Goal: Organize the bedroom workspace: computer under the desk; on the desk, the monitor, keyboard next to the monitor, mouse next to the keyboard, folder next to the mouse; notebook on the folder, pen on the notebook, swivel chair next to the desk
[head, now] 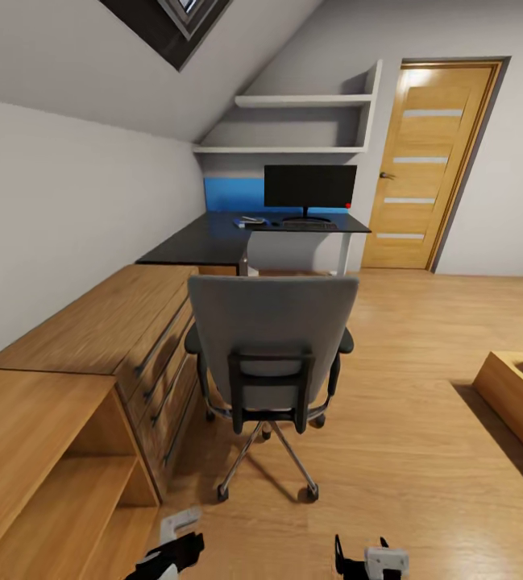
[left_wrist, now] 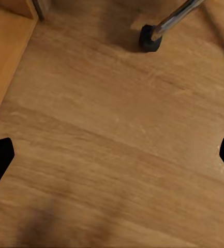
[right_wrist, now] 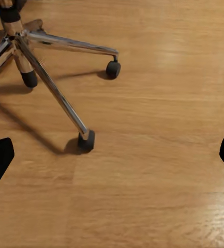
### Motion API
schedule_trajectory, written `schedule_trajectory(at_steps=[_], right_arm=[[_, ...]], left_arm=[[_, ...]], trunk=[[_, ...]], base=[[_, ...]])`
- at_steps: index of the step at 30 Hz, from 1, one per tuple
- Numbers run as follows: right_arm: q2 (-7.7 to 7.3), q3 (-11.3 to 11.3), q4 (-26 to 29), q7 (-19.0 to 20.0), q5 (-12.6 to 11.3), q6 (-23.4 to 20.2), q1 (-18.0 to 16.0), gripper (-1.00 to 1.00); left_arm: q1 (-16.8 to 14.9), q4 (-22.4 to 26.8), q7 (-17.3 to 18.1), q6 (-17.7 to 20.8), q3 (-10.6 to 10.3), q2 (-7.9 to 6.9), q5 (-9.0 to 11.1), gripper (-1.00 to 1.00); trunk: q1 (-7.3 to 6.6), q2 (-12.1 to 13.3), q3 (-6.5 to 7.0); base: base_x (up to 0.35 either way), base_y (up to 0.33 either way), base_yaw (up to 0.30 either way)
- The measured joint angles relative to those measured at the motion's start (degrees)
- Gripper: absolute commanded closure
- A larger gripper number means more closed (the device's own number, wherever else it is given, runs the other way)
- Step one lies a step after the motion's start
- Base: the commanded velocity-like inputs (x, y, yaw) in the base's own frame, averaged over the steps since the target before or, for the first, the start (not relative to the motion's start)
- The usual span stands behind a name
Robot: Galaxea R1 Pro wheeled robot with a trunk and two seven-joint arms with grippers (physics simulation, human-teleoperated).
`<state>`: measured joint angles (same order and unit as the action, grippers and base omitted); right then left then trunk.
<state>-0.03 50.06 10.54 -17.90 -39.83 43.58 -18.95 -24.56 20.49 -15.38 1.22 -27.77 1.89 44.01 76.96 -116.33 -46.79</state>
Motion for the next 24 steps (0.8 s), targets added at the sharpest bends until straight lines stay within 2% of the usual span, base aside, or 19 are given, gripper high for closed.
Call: schedule_trajectory(at_steps=[3,5,9,13,19,21,23,24], right_arm=[[-0.85,-0.55,0.29,0.06,-1.92,-1.89,-3.21,-1.00],[-1.33,-0.93,0.98,0.18,-4.26,-5.70,-6.10,-1.00],[-1.89,-1.20,2.73,0.27,-6.71,-12.23,-10.01,-1.00],[-2.91,-1.46,6.05,0.20,-7.99,-20.31,-14.53,-1.00],[-3.41,-1.90,9.97,0.31,-8.49,-29.37,-18.09,-1.00],[-3.47,-2.81,10.56,0.68,-8.86,-31.38,-18.66,-1.00],[-3.57,-6.01,11.79,1.84,-9.81,-33.55,-19.26,-1.00],[-3.57,-7.30,12.32,2.41,-10.03,-34.09,-19.41,-1.00]], left_arm=[[-2.91,0.10,-0.06,1.96,0.02,0.03,0.06,-1.00],[-5.89,0.16,-0.09,4.09,0.02,0.02,0.03,-1.00],[-9.75,0.19,-0.12,6.40,0.02,-0.01,0.02,-1.00],[-13.61,0.21,-0.13,7.62,0.03,-0.16,0.02,-1.00],[-15.44,0.27,-0.08,7.90,0.03,-0.41,0.04,-1.00],[-15.68,0.33,-0.07,7.91,0.03,-0.43,0.01,-1.00],[-15.92,1.05,-0.05,7.93,0.10,-0.73,-0.04,-1.00],[-15.98,1.46,-0.05,7.97,0.16,-1.41,-0.07,-1.00]], trunk=[[0.66,-1.21,-0.55],[1.10,-2.01,-0.91],[1.98,-3.61,-1.63],[2.86,-5.22,-2.35],[4.17,-7.62,-3.43],[4.61,-8.42,-3.79],[5.05,-9.23,-4.15],[5.27,-9.63,-4.33]], base=[[0.000,0.000,0.000],[0.000,0.000,0.000],[0.000,0.000,0.000],[0.000,0.000,0.000],[0.000,0.000,0.000],[0.000,0.000,0.000],[0.000,0.000,0.000],[0.000,0.000,0.000]])
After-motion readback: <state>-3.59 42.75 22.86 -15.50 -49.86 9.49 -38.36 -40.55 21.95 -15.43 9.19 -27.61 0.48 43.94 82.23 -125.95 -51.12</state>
